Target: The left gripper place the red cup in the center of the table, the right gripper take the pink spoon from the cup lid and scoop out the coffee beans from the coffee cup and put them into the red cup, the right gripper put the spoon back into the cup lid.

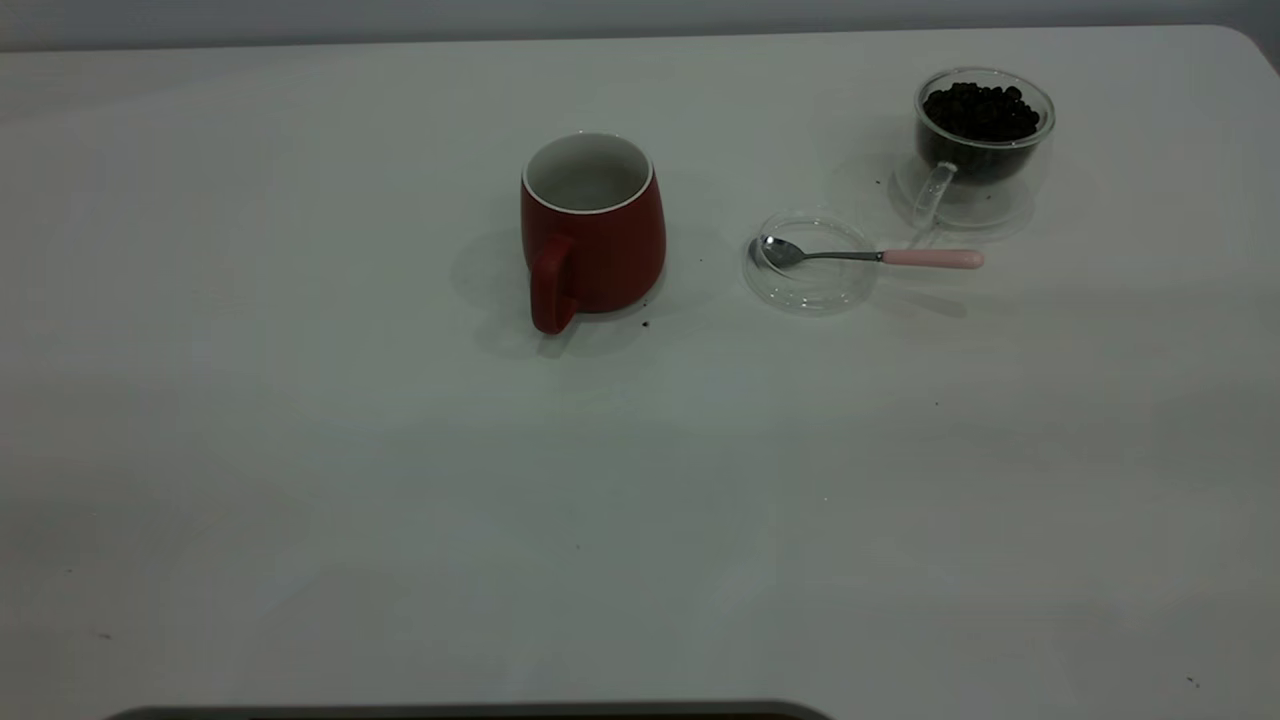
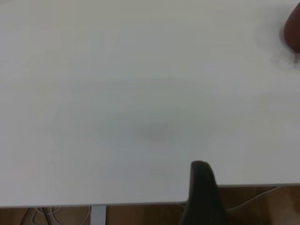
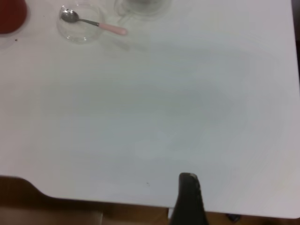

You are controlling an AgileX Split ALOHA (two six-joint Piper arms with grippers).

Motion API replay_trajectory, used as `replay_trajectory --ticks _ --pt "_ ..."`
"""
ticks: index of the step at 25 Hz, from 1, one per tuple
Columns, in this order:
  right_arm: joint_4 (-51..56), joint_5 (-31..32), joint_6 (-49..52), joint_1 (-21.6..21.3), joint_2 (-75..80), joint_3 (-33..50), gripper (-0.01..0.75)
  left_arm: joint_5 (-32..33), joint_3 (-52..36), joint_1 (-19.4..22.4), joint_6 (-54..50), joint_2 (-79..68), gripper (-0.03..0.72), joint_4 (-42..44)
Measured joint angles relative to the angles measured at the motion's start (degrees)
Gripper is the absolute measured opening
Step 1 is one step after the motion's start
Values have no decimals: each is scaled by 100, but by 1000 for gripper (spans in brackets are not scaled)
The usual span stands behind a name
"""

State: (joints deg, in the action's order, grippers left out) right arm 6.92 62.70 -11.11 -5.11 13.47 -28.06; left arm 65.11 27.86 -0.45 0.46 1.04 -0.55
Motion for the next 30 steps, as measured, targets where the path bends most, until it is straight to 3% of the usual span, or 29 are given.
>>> replay_trajectory --ticks 17,30 --pt "-32 146 6 0 -1027 103 628 0 0 0 11 0 569 0" --pt "-37 166 6 0 -1155 103 503 0 0 0 11 0 569 0"
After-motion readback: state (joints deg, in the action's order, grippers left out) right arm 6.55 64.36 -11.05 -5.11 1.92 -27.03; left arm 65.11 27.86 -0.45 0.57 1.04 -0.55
